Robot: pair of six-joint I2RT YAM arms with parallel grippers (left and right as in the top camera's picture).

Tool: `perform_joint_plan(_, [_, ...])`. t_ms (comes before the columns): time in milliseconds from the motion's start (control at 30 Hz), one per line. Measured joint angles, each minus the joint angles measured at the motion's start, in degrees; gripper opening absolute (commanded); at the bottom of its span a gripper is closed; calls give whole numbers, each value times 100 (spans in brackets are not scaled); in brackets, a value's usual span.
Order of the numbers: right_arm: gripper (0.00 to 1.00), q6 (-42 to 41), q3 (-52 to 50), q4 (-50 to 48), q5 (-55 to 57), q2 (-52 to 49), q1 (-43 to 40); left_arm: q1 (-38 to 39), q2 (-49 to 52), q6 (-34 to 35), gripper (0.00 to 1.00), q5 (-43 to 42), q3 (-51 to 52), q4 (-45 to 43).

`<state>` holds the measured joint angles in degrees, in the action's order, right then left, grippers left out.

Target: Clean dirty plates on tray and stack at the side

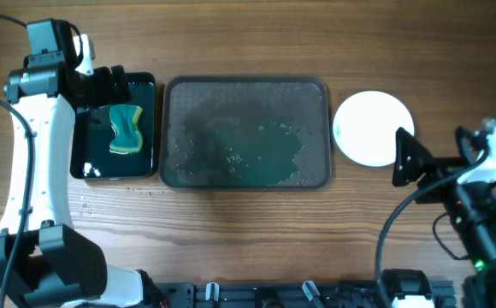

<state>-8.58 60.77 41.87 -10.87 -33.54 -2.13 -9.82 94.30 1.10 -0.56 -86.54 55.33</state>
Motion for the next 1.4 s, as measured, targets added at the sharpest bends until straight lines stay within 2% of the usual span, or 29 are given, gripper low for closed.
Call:
perform_joint_plan(167, [100,138,-2118,-2103,-28,1488,0,0,0,0,100,0,0,0])
perform_joint_plan(367, [100,140,-4122,-3510,-59,2682,2,0,0,-2,100,0,0,2])
perform_joint_plan(533, [99,140,-4964,-3888,-68,3171,125,0,0,-2,100,0,0,0])
perform_joint_plan(800, [100,136,-5877,-5005,-68,3250,162,0,0,0,100,-2,0,-2])
perform_joint_plan(1000, [100,133,-6041,-4271,-66,3265,201,0,0,0,100,-2,0,0])
perform_joint_plan(1400, [99,133,-6041,-4253,-68,3265,212,0,0,-2,100,-2,0,0])
